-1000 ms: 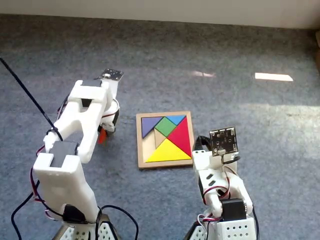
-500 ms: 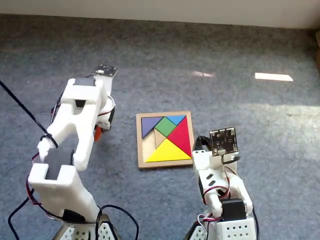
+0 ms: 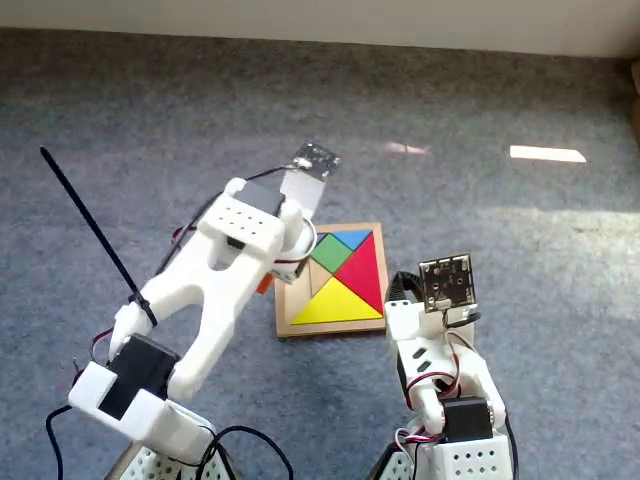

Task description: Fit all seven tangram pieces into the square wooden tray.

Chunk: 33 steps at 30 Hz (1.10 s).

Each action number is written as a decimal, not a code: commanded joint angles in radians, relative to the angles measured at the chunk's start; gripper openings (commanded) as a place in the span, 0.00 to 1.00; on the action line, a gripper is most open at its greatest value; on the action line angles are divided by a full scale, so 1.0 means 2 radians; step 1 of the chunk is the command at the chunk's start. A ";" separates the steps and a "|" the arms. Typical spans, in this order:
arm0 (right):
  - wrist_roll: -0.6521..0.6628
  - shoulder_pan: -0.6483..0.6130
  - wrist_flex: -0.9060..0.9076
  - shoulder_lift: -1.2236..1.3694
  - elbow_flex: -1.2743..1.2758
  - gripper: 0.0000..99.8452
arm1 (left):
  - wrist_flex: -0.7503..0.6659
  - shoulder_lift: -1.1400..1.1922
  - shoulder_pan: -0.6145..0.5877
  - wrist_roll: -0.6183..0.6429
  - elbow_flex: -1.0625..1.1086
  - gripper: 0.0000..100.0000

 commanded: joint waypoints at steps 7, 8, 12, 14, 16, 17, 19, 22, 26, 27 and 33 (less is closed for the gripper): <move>-0.001 0.004 -0.013 -0.005 0.051 0.02 | -0.063 0.054 0.053 0.043 0.003 0.01; -0.001 0.004 -0.013 -0.005 0.051 0.02 | -0.064 0.063 0.051 0.043 0.002 0.01; -0.001 0.004 -0.013 -0.005 0.051 0.02 | -0.061 0.070 0.050 0.042 0.002 0.06; -0.001 0.004 -0.013 -0.005 0.051 0.02 | -0.061 0.061 0.050 0.043 0.005 0.11; -0.001 0.004 -0.013 -0.005 0.051 0.02 | -0.061 0.052 0.049 0.043 0.008 0.14; -0.001 0.004 -0.013 -0.005 0.051 0.02 | -0.061 0.047 0.049 0.043 0.008 0.15; -0.001 0.004 -0.013 -0.005 0.051 0.02 | -0.053 0.041 0.049 0.043 0.008 0.15; -0.001 0.004 -0.013 -0.005 0.051 0.02 | -0.042 0.033 0.038 0.043 0.007 0.15; -0.001 0.004 -0.013 -0.005 0.051 0.02 | -0.041 0.022 0.012 0.043 0.008 0.15; -0.001 0.004 -0.013 -0.005 0.051 0.02 | -0.036 0.020 0.007 0.043 0.008 0.15; -0.001 0.004 -0.013 -0.005 0.051 0.02 | -0.015 -0.003 0.000 0.042 0.008 0.15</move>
